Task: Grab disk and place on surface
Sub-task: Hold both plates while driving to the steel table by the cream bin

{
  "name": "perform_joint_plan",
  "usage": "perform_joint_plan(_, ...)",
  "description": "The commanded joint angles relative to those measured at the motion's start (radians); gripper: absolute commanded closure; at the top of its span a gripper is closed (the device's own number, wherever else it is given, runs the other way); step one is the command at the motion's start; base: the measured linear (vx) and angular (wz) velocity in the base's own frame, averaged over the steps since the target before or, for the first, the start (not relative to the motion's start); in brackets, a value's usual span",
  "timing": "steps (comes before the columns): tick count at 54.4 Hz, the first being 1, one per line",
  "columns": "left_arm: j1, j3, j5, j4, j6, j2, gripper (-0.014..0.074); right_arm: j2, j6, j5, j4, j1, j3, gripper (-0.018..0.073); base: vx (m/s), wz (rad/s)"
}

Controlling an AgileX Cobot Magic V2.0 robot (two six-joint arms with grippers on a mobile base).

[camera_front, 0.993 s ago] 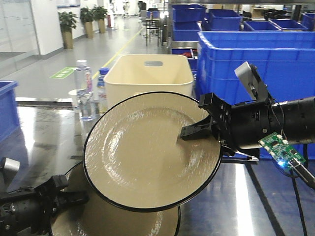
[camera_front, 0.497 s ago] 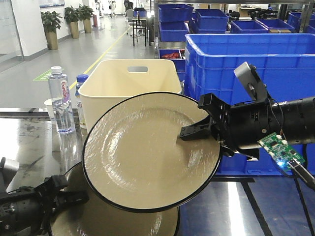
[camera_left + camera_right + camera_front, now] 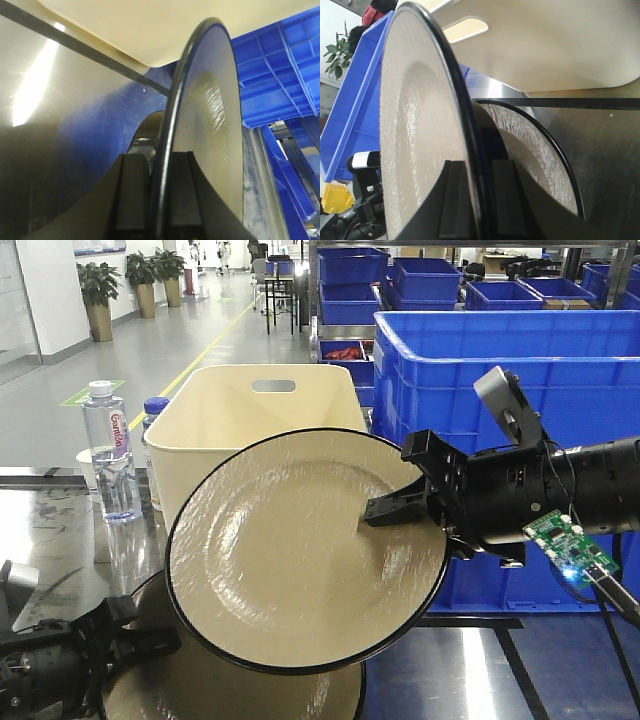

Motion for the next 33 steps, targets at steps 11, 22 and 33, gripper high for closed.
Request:
perform_joint_plan(11, -0.002, -0.036, 0.06, -0.109, -0.017, -0.034, 0.0596, -0.046, -0.001, -0.049, 0.108, -0.002, -0.041, 0.0568, 0.0, 0.0)
perform_joint_plan(22, -0.002, -0.036, 0.06, -0.11, -0.017, -0.034, 0.0596, -0.046, -0.001, -0.049, 0.108, -0.002, -0.041, 0.0568, 0.0, 0.0)
perform_joint_plan(33, -0.026, -0.036, 0.103, -0.121, -0.086, -0.011, 0.0596, -0.046, -0.001, -0.055, 0.108, -0.002, -0.041, 0.0568, 0.0, 0.0)
